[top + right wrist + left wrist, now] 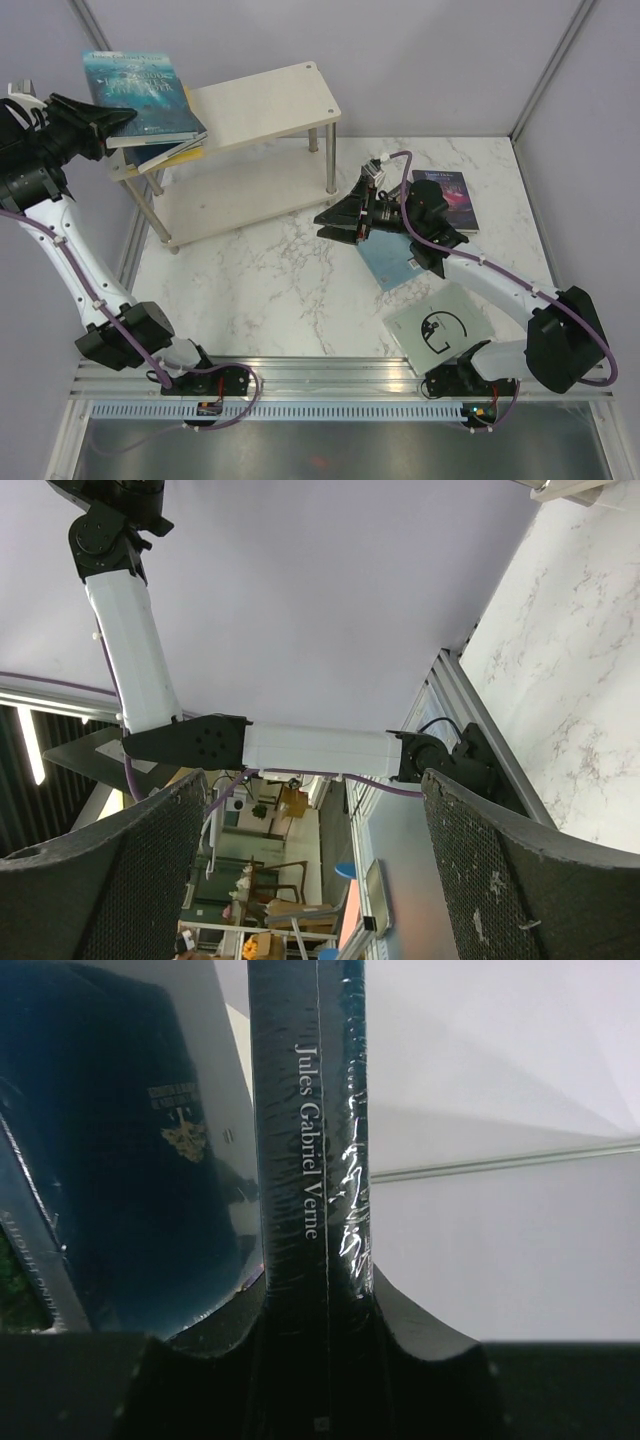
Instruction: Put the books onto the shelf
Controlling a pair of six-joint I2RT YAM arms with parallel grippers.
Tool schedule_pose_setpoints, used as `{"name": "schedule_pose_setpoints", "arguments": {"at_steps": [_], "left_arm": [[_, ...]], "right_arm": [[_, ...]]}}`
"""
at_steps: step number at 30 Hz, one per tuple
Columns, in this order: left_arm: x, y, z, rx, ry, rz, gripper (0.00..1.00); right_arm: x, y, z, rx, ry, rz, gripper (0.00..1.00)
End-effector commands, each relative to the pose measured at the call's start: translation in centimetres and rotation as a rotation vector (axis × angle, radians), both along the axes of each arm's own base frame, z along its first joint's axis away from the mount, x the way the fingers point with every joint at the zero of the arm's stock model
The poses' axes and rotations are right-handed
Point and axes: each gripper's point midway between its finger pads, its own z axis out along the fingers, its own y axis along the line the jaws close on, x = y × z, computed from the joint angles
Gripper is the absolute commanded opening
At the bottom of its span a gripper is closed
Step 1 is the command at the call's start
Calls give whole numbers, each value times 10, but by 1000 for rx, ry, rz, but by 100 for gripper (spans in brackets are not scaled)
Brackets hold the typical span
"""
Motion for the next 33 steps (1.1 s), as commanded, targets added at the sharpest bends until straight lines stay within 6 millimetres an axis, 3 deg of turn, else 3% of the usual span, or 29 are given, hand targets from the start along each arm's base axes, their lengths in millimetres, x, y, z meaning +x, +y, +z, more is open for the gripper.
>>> {"name": "schedule_pose_setpoints", "arguments": {"at_steps": [1,6,9,10,16,18,21,28,33], "left_arm": [[-7,-5,23,107,-120,-43,2],[2,1,-1,76,-56,-55,5],[3,2,-5,74,-43,-56,20],[5,3,-7,71,-37,-56,30],[11,12,-22,76,8,-29,48],[12,13,-23,82,17,-18,51],[12,19,-30,102,60,12,65],[9,54,-47,274,231,145,72],[0,69,-40,372,237,235,74]], "right_arm": [[1,1,0,6,-29,8,90],[2,2,-1,5,-29,9,90],[2,1,-3,0,-29,7,90],[2,1,-5,-2,-28,7,90],[2,1,-8,-10,-28,9,90],[2,1,-8,-12,-31,8,90],[2,0,-8,-15,-31,7,90],[0,-4,-8,-28,-42,5,90],[-2,-7,-12,-42,-35,3,90]]}}
